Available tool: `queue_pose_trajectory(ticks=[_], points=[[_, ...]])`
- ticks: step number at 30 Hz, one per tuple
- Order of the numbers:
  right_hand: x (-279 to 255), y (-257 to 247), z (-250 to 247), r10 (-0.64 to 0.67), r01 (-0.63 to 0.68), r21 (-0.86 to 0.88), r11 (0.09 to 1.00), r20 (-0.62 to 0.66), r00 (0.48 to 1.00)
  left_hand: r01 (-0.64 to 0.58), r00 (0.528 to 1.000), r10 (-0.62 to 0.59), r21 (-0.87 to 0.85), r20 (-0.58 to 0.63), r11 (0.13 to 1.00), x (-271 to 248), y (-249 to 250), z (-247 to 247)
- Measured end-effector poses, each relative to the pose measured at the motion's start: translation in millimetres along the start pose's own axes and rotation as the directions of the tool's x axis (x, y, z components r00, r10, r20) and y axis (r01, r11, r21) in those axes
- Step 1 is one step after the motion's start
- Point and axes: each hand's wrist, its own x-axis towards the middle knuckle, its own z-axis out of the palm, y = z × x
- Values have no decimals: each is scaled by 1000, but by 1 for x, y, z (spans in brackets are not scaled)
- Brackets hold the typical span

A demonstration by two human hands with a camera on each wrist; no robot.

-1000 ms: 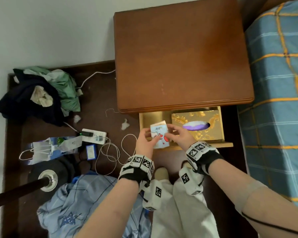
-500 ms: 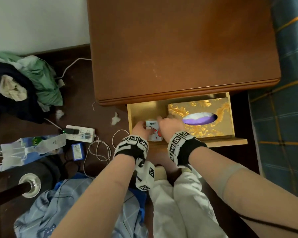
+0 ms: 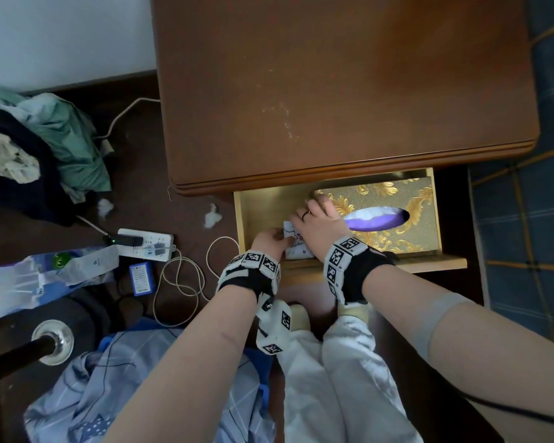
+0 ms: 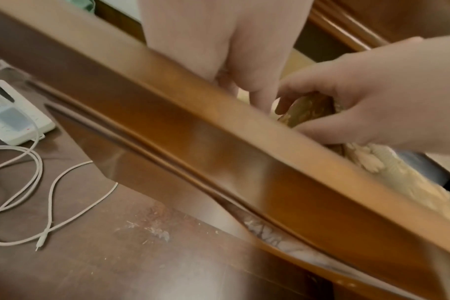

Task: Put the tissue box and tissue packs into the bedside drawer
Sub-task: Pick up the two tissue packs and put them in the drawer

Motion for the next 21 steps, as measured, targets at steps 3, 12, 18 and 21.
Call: queue_pose_trajectory(ticks=[3, 12, 18, 21], points=[[-6, 3, 6, -46, 46, 6, 999, 25, 999, -24, 1000, 25, 39, -7, 999, 0, -2, 1], [-20, 7, 11, -55, 55, -1, 999, -76, 996, 51, 994, -34, 166, -103, 985, 2, 6, 10], [-81, 43, 0, 281, -170, 451, 876, -192, 940, -76, 962, 63, -41, -266, 996, -37, -3, -2], [-123, 70, 13, 633, -412, 670, 618, -112, 766, -65, 917, 67, 18, -392, 998, -65, -17, -14]])
